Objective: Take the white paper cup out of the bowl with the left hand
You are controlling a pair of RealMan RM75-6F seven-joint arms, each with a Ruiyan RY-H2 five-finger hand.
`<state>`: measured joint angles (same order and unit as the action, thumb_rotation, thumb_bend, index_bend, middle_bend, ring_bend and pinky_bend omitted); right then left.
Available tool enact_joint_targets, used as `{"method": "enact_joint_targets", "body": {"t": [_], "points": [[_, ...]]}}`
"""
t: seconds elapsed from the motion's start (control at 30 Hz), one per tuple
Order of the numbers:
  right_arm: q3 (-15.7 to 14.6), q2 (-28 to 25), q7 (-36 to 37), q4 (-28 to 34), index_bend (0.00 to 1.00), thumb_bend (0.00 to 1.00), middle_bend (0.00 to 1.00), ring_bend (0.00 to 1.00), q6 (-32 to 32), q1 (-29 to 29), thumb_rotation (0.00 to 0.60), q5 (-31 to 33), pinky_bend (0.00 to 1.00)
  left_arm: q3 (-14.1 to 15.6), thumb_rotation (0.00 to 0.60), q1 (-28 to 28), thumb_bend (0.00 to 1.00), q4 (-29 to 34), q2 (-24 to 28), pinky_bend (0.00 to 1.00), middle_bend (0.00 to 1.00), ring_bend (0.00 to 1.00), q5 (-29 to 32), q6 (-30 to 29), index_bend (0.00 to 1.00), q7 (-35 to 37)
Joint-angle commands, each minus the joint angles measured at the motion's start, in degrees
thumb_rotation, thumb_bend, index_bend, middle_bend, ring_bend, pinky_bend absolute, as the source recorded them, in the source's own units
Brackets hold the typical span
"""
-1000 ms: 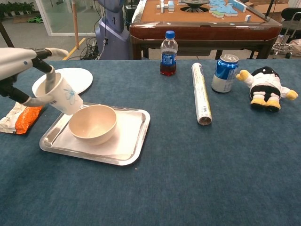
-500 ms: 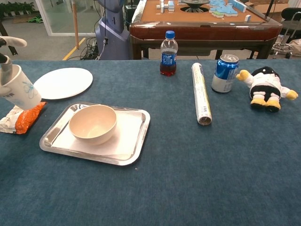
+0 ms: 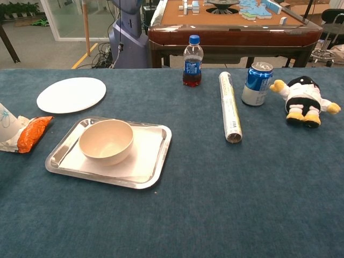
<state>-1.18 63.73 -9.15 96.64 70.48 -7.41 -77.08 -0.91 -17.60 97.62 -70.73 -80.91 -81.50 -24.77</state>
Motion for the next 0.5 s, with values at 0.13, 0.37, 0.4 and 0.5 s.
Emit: {"method": "enact_joint_targets", "body": {"t": [0.13, 0.37, 0.4, 0.5], "points": [[-0.7, 0.0, -0.3, 0.4, 0.00, 0.20, 0.00, 0.00, 0.4, 0.2, 0.600, -1.5, 0.00, 1.7, 0.600, 1.6, 0.32, -0.3, -2.2, 0.00, 0.05, 0.00, -2.5, -1.2, 0.60, -2.7], [-1.0, -0.3, -0.1, 0.6, 0.00, 0.20, 0.00, 0.00, 1.1, 0.5, 0.600, -2.7, 0.00, 2.2, 0.600, 2.2, 0.32, -1.2, -4.5, 0.00, 0.05, 0.00, -3.7, -0.8, 0.60, -4.5], [-1.1, -0.3, -0.1, 0.6, 0.00, 0.20, 0.00, 0.00, 1.1, 0.5, 0.600, -2.8, 0.00, 2.2, 0.600, 2.3, 0.32, -1.4, -4.8, 0.00, 0.05, 0.00, -3.7, -0.7, 0.60, -4.7], [-1.2, -0.3, 0.0, 0.6, 0.00, 0.20, 0.00, 0.00, 1.0, 0.5, 0.600, -3.0, 0.00, 2.1, 0.600, 2.2, 0.32, -1.8, -5.8, 0.00, 0.05, 0.00, -3.8, -0.1, 0.60, -5.3]]}}
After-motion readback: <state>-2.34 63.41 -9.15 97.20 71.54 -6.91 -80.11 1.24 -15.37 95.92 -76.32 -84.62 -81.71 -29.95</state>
